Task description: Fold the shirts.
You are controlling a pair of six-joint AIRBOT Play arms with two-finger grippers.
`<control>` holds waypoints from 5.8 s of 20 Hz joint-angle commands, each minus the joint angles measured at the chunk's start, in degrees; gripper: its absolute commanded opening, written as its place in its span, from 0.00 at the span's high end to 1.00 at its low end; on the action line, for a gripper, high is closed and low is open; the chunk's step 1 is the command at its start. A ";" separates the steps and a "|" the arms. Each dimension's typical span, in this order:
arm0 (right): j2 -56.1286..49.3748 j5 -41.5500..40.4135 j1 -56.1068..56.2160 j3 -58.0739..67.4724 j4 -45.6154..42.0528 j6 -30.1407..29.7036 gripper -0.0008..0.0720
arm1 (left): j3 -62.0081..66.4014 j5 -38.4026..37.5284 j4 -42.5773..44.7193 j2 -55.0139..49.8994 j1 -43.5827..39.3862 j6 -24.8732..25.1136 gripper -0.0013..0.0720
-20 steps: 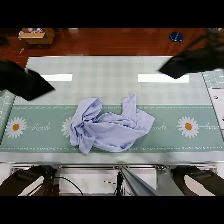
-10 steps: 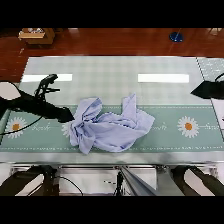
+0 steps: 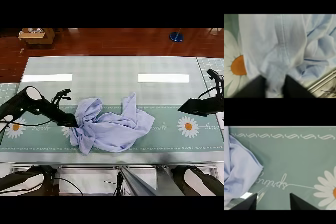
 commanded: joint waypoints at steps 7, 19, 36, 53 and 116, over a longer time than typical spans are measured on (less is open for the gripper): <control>-0.22 -6.10 0.00 -18.78 16.04 -0.63 0.33 | 4.48 -0.72 -15.61 -0.15 -0.07 4.79 0.95; -2.97 -25.38 14.12 -31.23 25.11 3.89 0.34 | 5.22 -0.85 -19.54 -0.20 -0.04 4.79 0.95; 13.57 -12.31 5.81 11.91 40.94 -4.50 0.94 | 34.67 -6.93 -43.71 16.00 16.74 8.63 0.95; 18.43 13.94 -1.55 38.64 -1.99 10.64 0.94 | 49.13 -32.00 -1.51 36.72 19.45 -17.27 0.95; -1.29 -2.97 -18.36 -22.97 -1.20 -1.86 0.27 | -5.49 -5.75 -10.84 -4.59 22.77 21.92 0.95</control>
